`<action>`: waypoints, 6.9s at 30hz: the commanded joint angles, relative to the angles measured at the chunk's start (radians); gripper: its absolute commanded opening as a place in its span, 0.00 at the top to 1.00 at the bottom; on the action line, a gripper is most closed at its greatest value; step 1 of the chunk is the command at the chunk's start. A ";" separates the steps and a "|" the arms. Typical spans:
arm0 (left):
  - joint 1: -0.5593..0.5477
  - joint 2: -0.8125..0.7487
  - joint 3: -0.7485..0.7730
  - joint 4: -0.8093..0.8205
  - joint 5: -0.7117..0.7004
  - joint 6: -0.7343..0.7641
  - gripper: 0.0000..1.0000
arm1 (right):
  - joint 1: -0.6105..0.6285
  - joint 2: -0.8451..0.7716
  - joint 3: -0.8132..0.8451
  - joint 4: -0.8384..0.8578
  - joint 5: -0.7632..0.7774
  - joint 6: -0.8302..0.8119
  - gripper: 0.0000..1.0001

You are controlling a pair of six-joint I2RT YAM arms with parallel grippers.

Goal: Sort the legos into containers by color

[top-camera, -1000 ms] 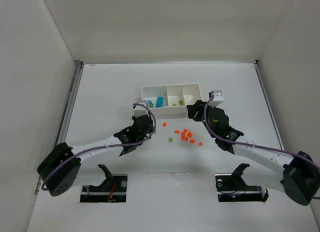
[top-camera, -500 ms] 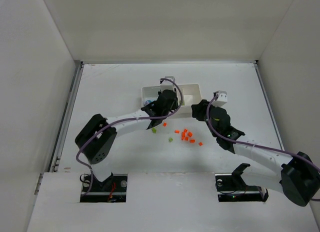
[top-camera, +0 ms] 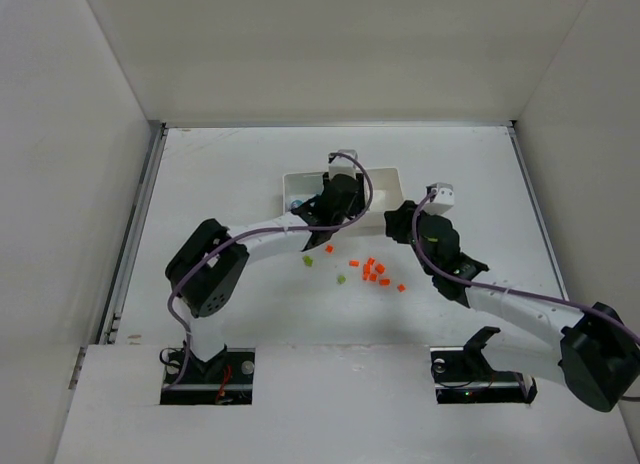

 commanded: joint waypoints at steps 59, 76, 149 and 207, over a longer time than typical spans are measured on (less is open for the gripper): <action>-0.028 -0.809 -0.946 0.038 -0.044 -0.265 0.62 | 0.278 0.762 0.379 -0.011 -0.004 -0.083 0.65; -0.068 -0.725 -0.894 0.087 -0.067 -0.245 0.60 | 0.309 0.376 0.218 -0.043 0.045 -0.027 0.75; -0.124 -0.465 -0.403 0.030 -0.149 -0.094 0.85 | 0.379 -0.002 -0.152 -0.120 0.102 0.201 0.49; 0.038 -0.712 -0.863 0.100 -0.095 -0.137 0.63 | 0.324 0.543 0.177 -0.134 0.209 0.114 0.70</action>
